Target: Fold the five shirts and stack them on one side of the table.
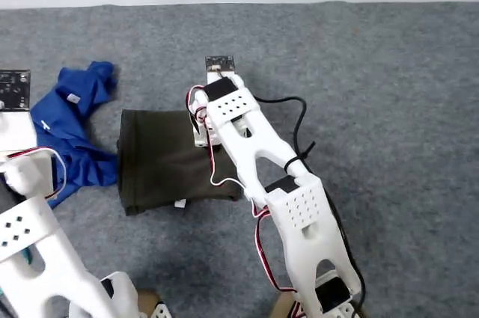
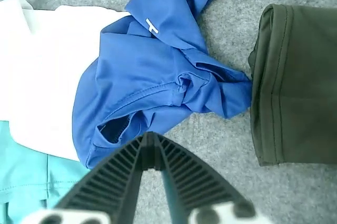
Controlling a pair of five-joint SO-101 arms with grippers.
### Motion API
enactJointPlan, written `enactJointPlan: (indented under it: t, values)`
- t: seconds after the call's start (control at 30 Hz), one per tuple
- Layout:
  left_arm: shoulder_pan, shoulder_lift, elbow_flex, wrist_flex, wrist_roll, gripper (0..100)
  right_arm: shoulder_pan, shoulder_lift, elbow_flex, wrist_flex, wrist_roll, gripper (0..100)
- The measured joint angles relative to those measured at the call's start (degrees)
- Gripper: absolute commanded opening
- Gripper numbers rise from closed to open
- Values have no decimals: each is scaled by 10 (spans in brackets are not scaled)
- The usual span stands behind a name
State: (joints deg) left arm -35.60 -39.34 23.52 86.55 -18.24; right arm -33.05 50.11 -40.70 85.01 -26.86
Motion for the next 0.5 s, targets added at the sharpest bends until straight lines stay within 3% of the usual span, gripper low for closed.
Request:
enactJointPlan:
  t: [0.2,0.43,0.5]
  values:
    - [0,0,0,0,0,2,-1,11,-2,-1,0,226]
    - [0,0,0,0,0,2,-1,28,-18,3,-2,18]
    - [0,0,0,0,0,2,1,29,-18,3,-2,13]
